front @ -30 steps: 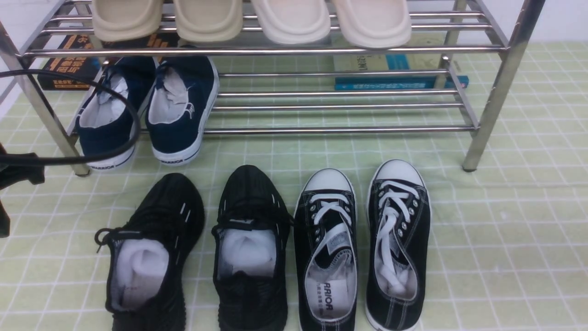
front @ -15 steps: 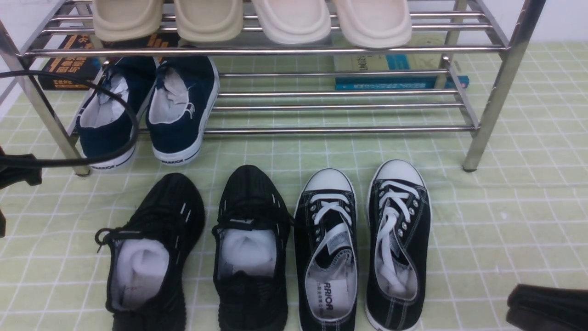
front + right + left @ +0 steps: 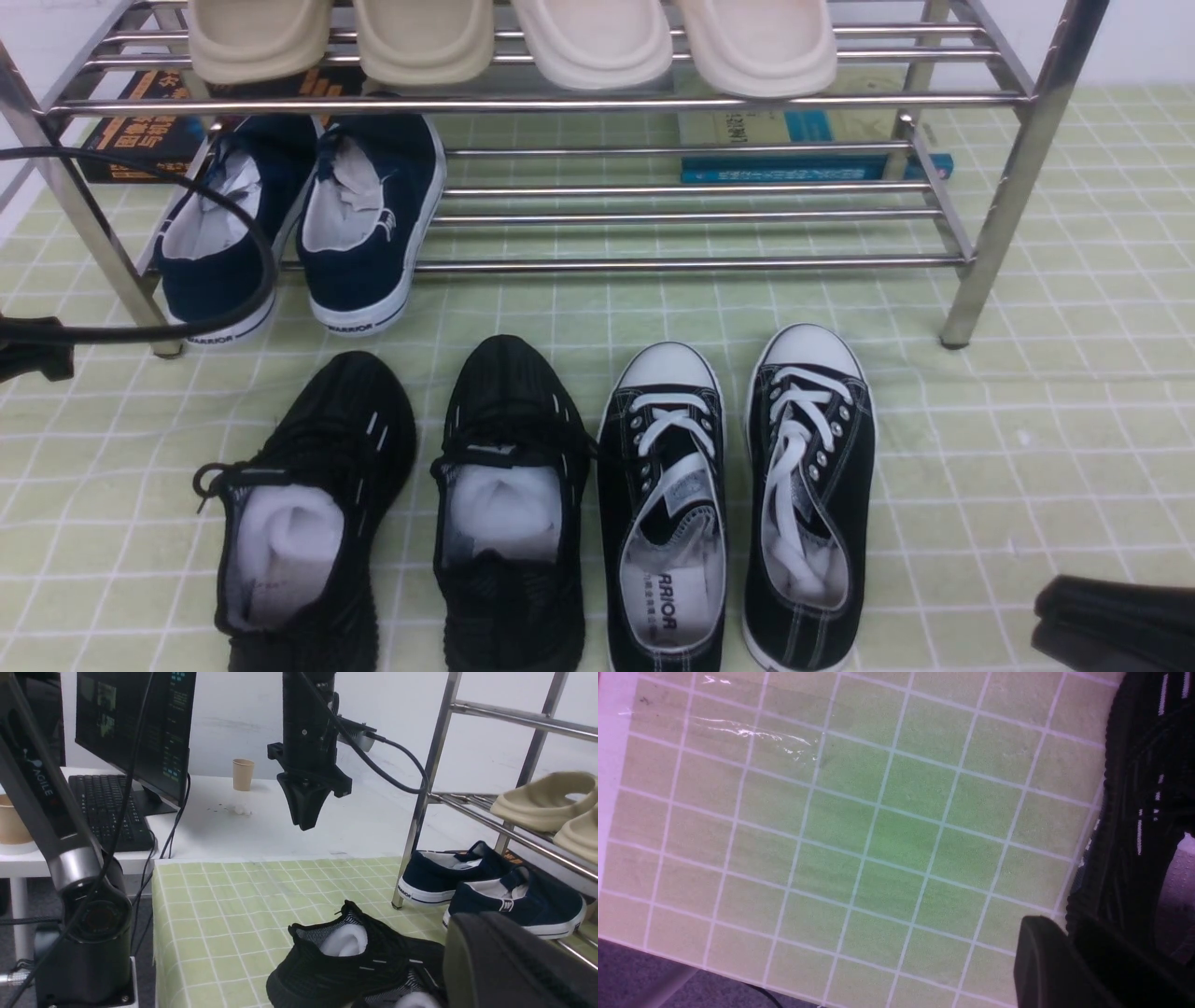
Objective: Take the shoes off the shelf with your hand from the green coffee tablecloth.
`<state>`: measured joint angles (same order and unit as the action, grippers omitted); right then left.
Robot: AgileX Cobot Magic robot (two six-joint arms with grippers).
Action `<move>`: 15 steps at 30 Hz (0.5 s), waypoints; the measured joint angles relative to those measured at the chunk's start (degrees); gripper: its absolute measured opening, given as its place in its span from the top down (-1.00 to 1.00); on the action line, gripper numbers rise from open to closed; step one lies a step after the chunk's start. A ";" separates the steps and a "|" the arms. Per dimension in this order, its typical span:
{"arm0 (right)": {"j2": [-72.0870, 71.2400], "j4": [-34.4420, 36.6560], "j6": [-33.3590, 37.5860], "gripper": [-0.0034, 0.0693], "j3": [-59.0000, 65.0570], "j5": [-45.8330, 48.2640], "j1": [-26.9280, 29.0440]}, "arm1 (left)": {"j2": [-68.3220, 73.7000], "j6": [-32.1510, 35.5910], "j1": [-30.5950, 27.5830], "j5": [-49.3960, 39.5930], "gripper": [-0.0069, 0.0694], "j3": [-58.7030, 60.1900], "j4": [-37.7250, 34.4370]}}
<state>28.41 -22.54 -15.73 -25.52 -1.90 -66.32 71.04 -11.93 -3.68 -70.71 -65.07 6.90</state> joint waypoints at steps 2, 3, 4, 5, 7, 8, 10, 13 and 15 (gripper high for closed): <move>0.00 -0.15 0.00 0.90 0.00 0.00 0.00 | 0.00 0.00 0.00 0.00 0.49 0.00 0.00; 0.00 -0.15 0.00 0.90 0.00 0.00 0.00 | 0.00 0.00 0.00 0.00 0.49 0.00 0.00; 0.00 1.04 0.02 0.90 0.00 0.00 -0.05 | 0.00 0.00 0.00 0.00 0.49 0.00 0.00; 0.00 2.43 0.02 0.89 0.00 0.00 -0.12 | 0.00 0.00 0.00 0.00 0.49 0.00 0.00; 0.00 5.68 0.02 0.89 0.00 0.00 -0.24 | 0.00 0.00 0.00 0.00 0.49 0.00 0.00; 0.00 8.52 0.02 0.89 0.00 0.00 -0.30 | 0.00 0.00 0.00 0.00 0.49 0.00 0.00; 0.00 12.49 0.02 0.88 0.00 0.12 -0.41 | 0.00 0.00 0.00 0.00 0.49 0.00 0.00; -0.17 15.68 0.02 0.88 0.00 1.90 -0.41 | 0.00 0.00 0.00 0.00 0.48 0.00 0.06; -0.24 16.49 0.02 0.88 0.00 4.33 0.93 | 0.00 0.00 0.00 0.00 0.48 0.00 0.06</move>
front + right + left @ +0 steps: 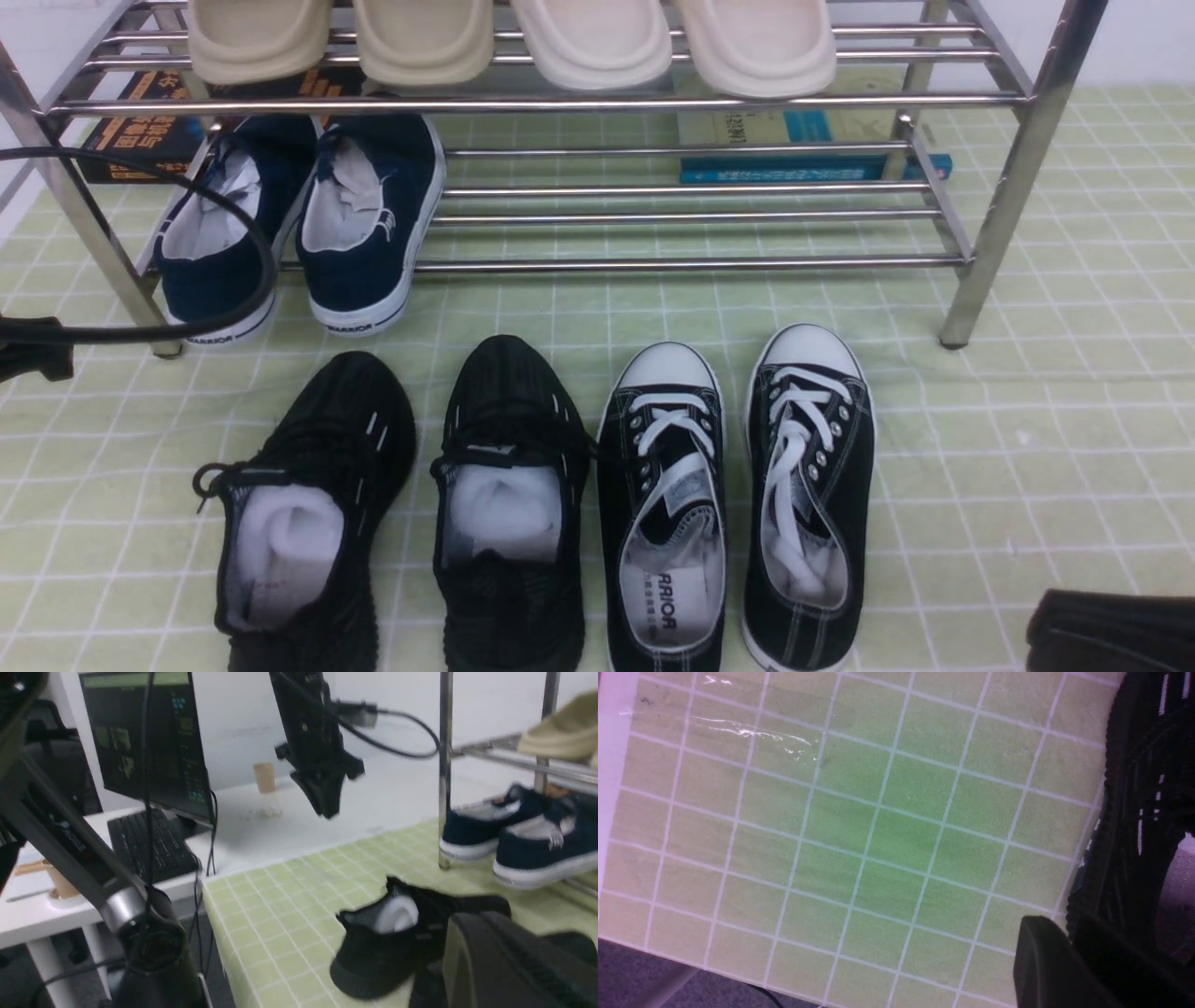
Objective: Take the shoes off the shelf with your hand from the green coffee tablecloth.
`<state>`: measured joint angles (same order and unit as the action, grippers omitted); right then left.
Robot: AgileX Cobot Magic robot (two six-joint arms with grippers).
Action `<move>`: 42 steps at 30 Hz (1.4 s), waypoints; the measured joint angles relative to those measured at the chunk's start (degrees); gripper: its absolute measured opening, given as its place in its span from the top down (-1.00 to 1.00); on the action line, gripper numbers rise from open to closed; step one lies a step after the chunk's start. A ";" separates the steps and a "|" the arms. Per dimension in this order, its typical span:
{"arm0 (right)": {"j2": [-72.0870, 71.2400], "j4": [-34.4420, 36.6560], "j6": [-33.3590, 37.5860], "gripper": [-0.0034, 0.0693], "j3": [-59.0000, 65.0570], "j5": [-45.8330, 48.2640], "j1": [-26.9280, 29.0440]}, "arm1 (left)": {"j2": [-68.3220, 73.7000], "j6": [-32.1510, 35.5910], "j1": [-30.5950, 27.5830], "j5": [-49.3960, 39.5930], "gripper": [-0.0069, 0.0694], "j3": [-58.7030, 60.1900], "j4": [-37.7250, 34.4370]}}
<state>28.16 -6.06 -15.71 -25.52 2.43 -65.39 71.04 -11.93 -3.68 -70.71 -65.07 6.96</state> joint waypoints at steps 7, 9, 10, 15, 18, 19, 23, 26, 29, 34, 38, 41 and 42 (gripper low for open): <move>-1.29 0.40 0.00 0.86 0.52 7.28 13.24 | 0.00 0.00 0.00 0.00 0.46 0.00 0.11; -3.10 0.47 0.00 0.85 2.48 6.93 18.06 | 0.00 0.00 0.00 0.00 0.46 0.00 0.11; -4.03 0.53 0.00 0.85 3.76 6.51 20.07 | 0.00 0.00 0.00 0.00 0.45 0.00 0.11; -11.89 2.19 0.00 0.83 14.26 6.65 33.55 | 0.00 0.00 0.00 0.00 0.44 0.00 0.11; -17.34 2.56 0.00 0.83 20.11 8.77 42.03 | 0.00 0.00 0.00 0.00 0.44 0.00 0.11; -18.61 2.70 0.00 0.83 21.42 9.50 44.08 | 0.00 0.00 0.00 0.00 0.43 0.00 0.11; -23.28 2.70 0.00 0.81 26.26 14.44 51.82 | 0.00 0.00 0.00 0.00 0.43 0.00 0.11; -25.02 2.84 0.00 0.80 26.71 18.03 54.78 | 0.00 0.00 0.00 0.00 0.41 0.00 0.11; -26.64 4.93 0.00 0.79 26.35 19.60 58.10 | 0.00 0.00 0.00 0.00 0.40 0.00 0.11; -28.68 7.11 0.00 0.77 26.35 19.86 62.34 | 0.00 0.00 0.00 0.00 0.40 0.00 -0.05; -28.75 7.35 0.00 0.75 26.31 19.86 65.74 | -0.61 0.00 0.00 0.00 0.40 0.00 -0.12; -28.75 7.35 0.00 0.74 26.31 19.92 67.72 | -2.89 0.00 0.00 0.00 0.40 0.00 -0.12; -28.75 7.40 0.00 0.74 26.31 19.92 67.90 | -4.49 0.00 0.00 0.00 0.40 0.00 -0.12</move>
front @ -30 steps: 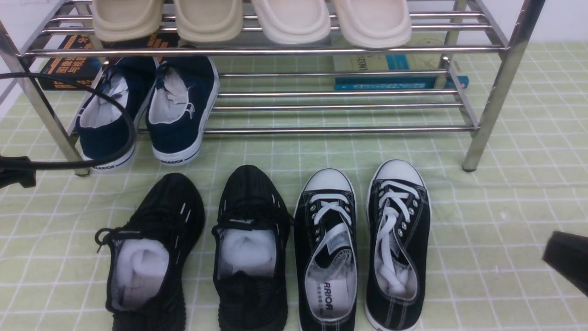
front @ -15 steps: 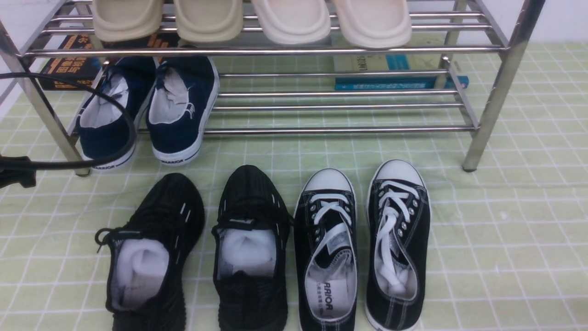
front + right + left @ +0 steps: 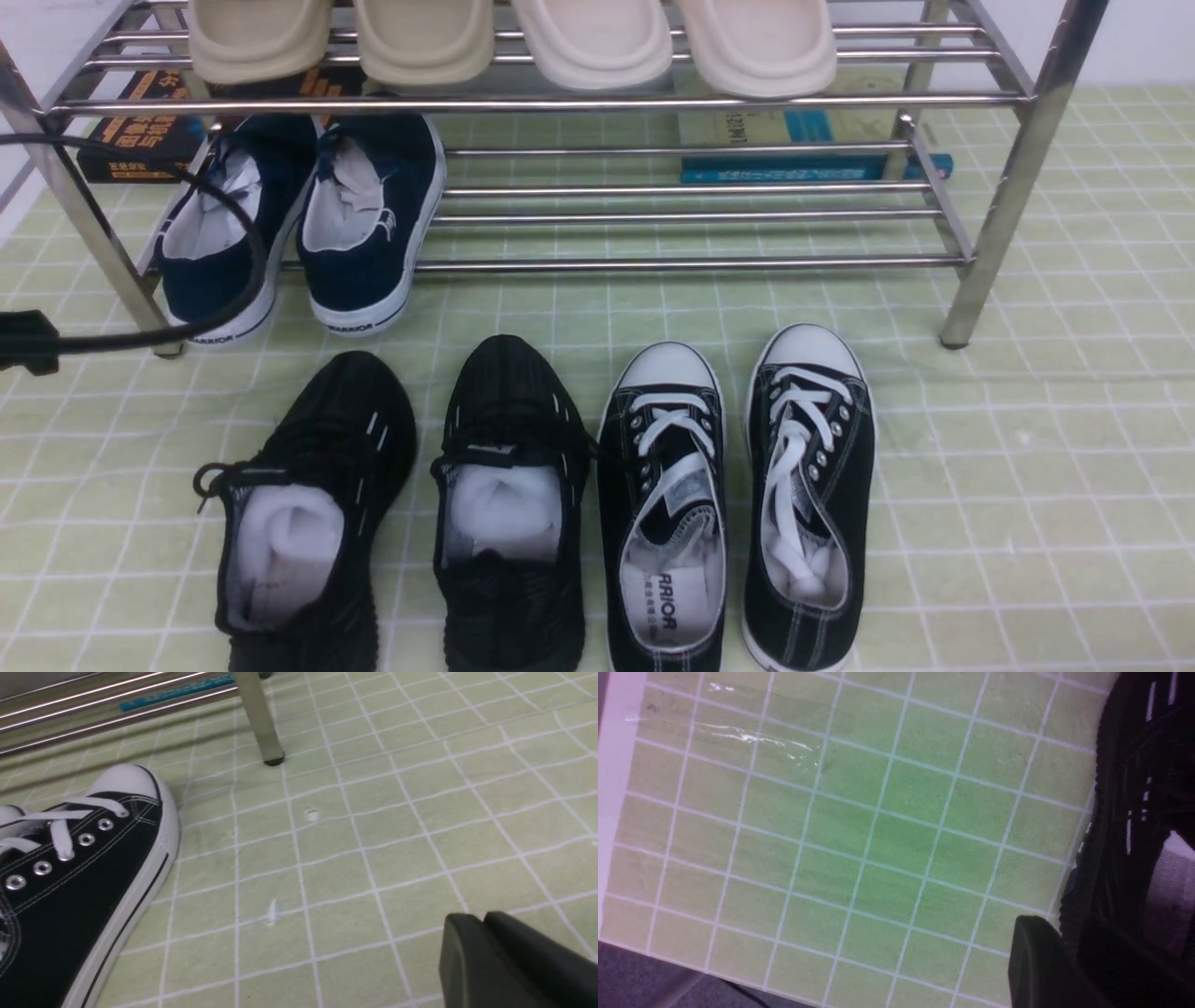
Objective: Take the shoes off the shelf with your hand from the green coffee tablecloth.
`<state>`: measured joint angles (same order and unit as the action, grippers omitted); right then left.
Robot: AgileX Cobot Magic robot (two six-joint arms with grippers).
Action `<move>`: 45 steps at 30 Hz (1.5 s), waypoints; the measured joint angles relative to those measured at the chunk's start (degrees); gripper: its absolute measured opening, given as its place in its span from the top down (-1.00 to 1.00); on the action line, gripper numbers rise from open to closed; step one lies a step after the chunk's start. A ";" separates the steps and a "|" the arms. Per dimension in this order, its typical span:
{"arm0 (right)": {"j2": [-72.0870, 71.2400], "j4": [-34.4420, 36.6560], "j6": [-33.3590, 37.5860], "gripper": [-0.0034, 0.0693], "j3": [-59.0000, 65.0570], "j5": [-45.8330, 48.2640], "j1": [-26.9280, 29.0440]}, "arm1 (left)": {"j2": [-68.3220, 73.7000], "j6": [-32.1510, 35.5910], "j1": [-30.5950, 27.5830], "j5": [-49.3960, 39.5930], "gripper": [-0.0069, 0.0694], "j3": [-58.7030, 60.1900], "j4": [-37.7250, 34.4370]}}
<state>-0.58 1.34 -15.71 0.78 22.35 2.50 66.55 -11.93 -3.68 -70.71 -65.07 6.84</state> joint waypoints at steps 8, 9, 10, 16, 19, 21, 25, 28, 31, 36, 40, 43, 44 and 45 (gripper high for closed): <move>0.00 0.00 0.00 0.73 0.00 0.00 -2.32 | -9.45 0.01 0.00 0.00 0.39 0.00 0.05; 0.00 0.00 0.00 0.73 0.00 0.00 -2.90 | -10.56 0.01 0.00 0.00 0.39 0.00 0.05; 0.00 0.00 0.00 0.72 0.00 0.00 -3.35 | -12.65 0.01 0.00 0.00 0.39 0.00 0.05; 0.00 0.00 0.00 0.71 0.00 0.00 -3.36 | -19.32 0.01 0.00 -0.04 0.39 0.00 -1.26; 0.00 0.00 0.00 0.69 0.00 0.00 -3.36 | -23.10 0.01 0.00 -0.04 0.39 0.00 -1.72; 0.00 0.00 0.00 0.68 0.00 0.00 -3.36 | -26.00 0.01 0.00 -0.04 0.39 0.00 -1.86; 0.00 0.00 0.00 0.68 0.00 0.13 -3.36 | -29.00 1.13 0.00 -0.04 0.38 0.10 -2.04; 0.00 -0.06 0.96 0.66 -0.07 0.63 -3.36 | -31.83 3.32 0.00 -0.04 0.37 1.46 -2.74; 0.00 -0.25 7.10 0.66 -0.07 0.50 -3.36 | -34.79 5.18 0.00 -0.06 0.37 4.53 -4.07; 0.00 -0.24 16.26 0.64 -0.07 0.45 -3.36 | -36.01 5.64 0.00 -0.06 0.37 8.32 -5.79; 0.00 -0.24 19.37 0.63 -0.07 0.45 -3.36 | -36.32 6.07 0.00 -0.11 0.43 10.82 -7.96; 0.00 -0.24 19.49 0.63 -0.07 0.45 -3.36 | -37.30 7.86 0.00 -0.11 0.64 11.46 -10.55; 0.00 -0.24 19.49 0.62 -0.07 0.45 -3.36 | -37.82 9.04 0.00 -0.11 0.74 11.50 -12.03; 0.00 -0.24 19.49 0.62 -0.07 0.45 -3.36 | -38.06 9.27 0.00 -0.11 0.75 11.50 -12.29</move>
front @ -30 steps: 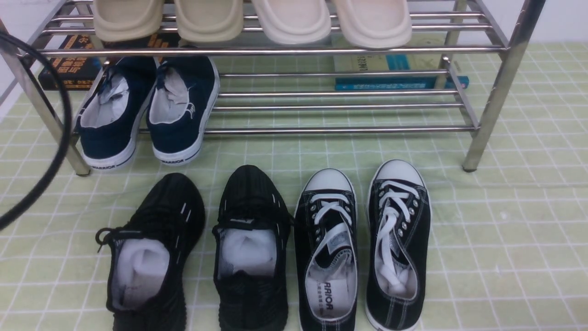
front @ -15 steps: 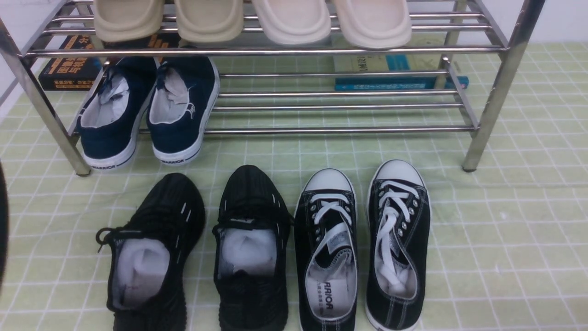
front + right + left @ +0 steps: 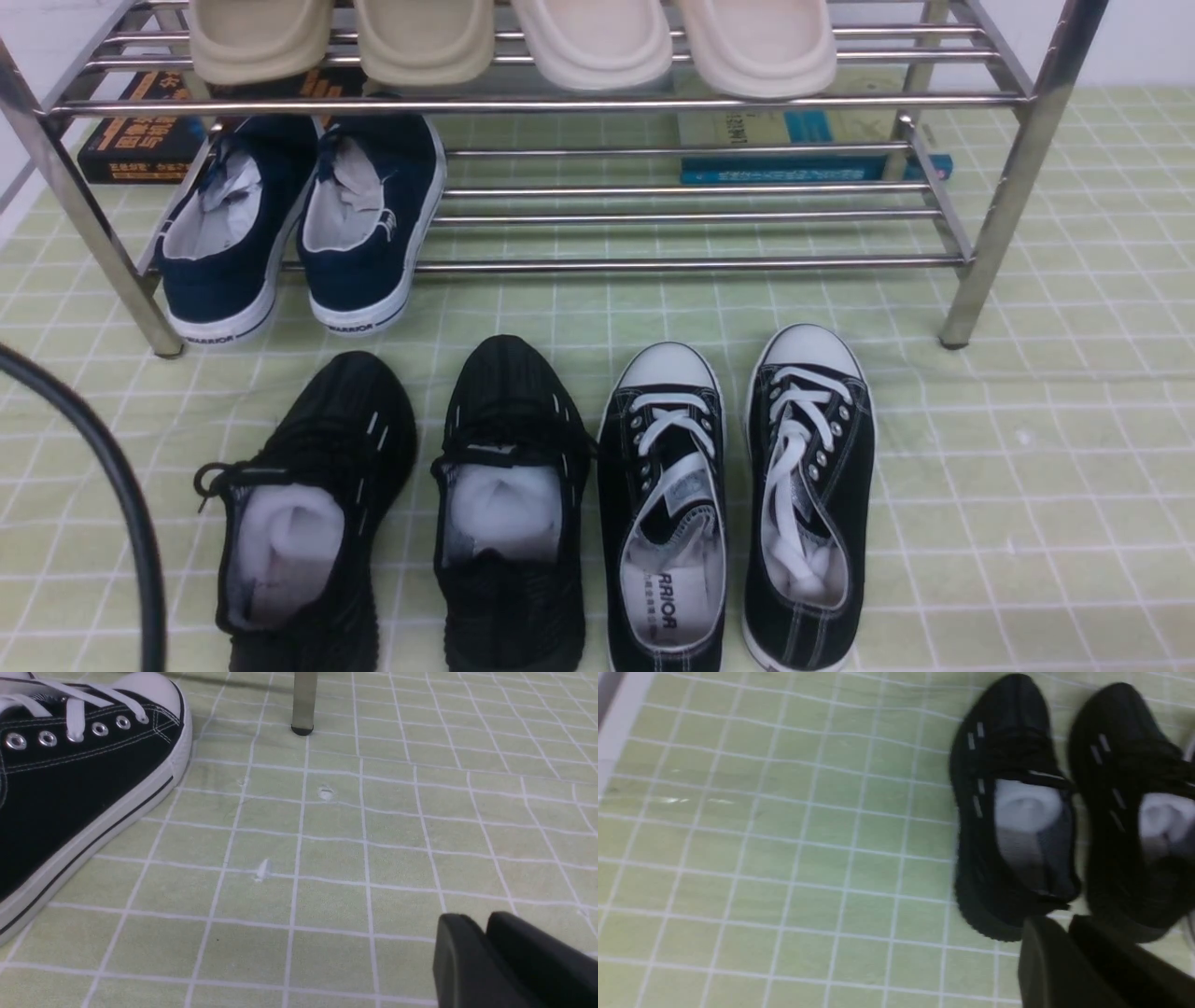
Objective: Take the shoes off the shelf with your hand from the green coffee tablecloth.
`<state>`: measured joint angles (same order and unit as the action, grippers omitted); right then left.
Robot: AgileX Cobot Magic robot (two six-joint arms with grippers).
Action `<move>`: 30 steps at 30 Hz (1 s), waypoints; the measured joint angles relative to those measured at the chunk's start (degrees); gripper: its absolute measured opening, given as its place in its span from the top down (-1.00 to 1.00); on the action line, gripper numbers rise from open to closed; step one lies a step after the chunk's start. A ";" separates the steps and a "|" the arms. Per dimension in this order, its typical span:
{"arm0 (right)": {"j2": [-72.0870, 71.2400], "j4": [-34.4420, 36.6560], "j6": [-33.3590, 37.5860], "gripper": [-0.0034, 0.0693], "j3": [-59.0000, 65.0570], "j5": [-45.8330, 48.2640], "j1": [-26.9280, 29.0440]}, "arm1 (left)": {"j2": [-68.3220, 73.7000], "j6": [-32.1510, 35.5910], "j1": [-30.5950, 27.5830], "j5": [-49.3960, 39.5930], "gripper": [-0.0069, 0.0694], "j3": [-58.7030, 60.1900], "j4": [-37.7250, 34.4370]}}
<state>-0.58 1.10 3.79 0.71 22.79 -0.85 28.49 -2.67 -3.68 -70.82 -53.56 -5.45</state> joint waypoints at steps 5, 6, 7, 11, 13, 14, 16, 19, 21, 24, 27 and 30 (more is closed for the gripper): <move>0.00 0.00 0.00 0.62 0.00 0.00 0.00 | -2.61 3.94 0.00 0.00 0.82 0.00 -5.55; 0.00 0.00 0.00 0.62 0.00 0.05 0.00 | -3.01 4.30 0.00 0.00 0.82 0.00 -6.16; 0.00 0.06 0.00 0.62 0.00 0.06 0.00 | -3.13 4.35 0.00 0.00 0.82 0.00 -6.16; 0.00 0.45 -2.18 0.62 0.00 -0.16 0.00 | -3.63 5.69 0.00 0.05 0.82 0.63 -6.93; 0.00 0.45 -2.79 0.61 0.00 -0.20 0.00 | -3.88 6.52 0.00 0.45 0.82 1.31 -7.04; 0.00 0.52 -3.28 0.61 0.00 -0.20 0.00 | -4.28 7.98 0.00 2.02 0.82 2.59 -7.44; 0.00 0.54 -3.79 0.60 0.00 -0.20 0.00 | -4.46 9.26 0.00 4.65 0.82 4.83 -8.04; 0.00 0.54 -3.79 0.59 0.00 -0.20 0.00 | -4.46 9.62 0.00 8.39 0.82 8.92 -10.11; 0.00 0.59 -3.79 0.58 0.00 -0.20 0.00 | -4.46 9.79 0.00 13.24 0.82 12.74 -12.62; 0.00 0.61 -3.79 0.57 0.00 -0.20 0.00 | -4.46 9.95 0.00 20.30 0.82 16.13 -14.08; 0.00 0.61 -3.79 0.56 0.00 -0.20 0.00 | -4.46 10.01 0.00 31.12 0.81 20.38 -14.45; 0.00 0.61 -3.79 0.55 0.00 -0.20 0.00 | -4.46 10.01 0.00 35.45 0.79 21.90 -14.58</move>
<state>-0.58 1.71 0.00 0.71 22.59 -0.85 24.04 7.35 -3.68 -35.38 -31.66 -20.03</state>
